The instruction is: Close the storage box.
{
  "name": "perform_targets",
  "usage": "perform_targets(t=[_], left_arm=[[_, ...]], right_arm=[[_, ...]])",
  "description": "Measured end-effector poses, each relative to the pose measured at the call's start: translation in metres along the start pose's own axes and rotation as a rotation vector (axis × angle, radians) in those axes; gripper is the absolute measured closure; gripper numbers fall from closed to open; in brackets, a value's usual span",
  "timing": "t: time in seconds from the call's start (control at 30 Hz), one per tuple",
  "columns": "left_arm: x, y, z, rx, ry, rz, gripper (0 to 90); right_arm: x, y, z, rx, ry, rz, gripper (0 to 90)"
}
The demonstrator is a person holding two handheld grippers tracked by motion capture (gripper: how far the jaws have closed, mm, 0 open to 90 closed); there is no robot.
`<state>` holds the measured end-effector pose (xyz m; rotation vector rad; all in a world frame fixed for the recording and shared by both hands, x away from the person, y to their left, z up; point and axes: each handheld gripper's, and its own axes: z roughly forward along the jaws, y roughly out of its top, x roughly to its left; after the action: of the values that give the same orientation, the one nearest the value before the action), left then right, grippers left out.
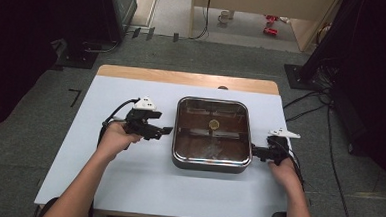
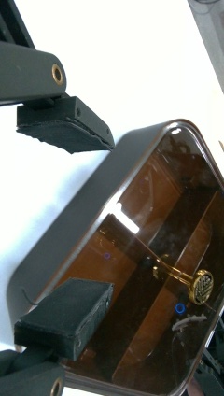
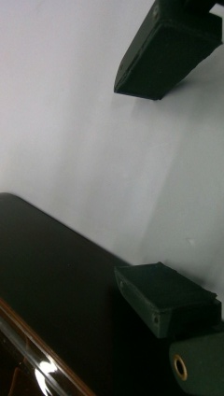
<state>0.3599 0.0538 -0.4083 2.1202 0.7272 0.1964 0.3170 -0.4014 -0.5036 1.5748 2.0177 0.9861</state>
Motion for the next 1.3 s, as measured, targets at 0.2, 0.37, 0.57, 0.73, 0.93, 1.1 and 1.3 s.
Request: perform_targets(t=[0.2,0.37,0.57,0.73,0.93,1.1,1.3], left_arm=[[0.004,-0.012,-0.007,-0.006,0.022,-0.019,26.0],[0.007,-0.024,-0.009,-0.002,0.045,-0.028,25.6],[0.013,-0.037,-0.009,0.003,0.065,-0.034,25.1],[0.02,-0.047,-0.009,0.015,0.097,-0.027,24.8],[0.03,-0.057,-0.006,0.039,0.123,-0.046,24.3],[0.04,-0.066,0.0,0.075,0.142,-0.08,24.1],[0.051,-0.075,0.003,0.086,0.189,-0.098,24.2]], right_arm=[[0.0,0.0,0.0,0.0,0.0,0.0,10.3],[0.0,0.0,0.0,-0.001,0.0,0.0,10.3],[0.0,0.0,0.0,0.0,0.0,0.0,10.3],[0.0,0.0,0.0,-0.001,0.001,0.001,10.3],[0.0,0.0,0.0,-0.001,0.002,0.002,10.3],[0.0,0.0,0.0,-0.001,0.001,0.0,10.3],[0.0,0.0,0.0,-0.001,0.001,0.0,10.3]])
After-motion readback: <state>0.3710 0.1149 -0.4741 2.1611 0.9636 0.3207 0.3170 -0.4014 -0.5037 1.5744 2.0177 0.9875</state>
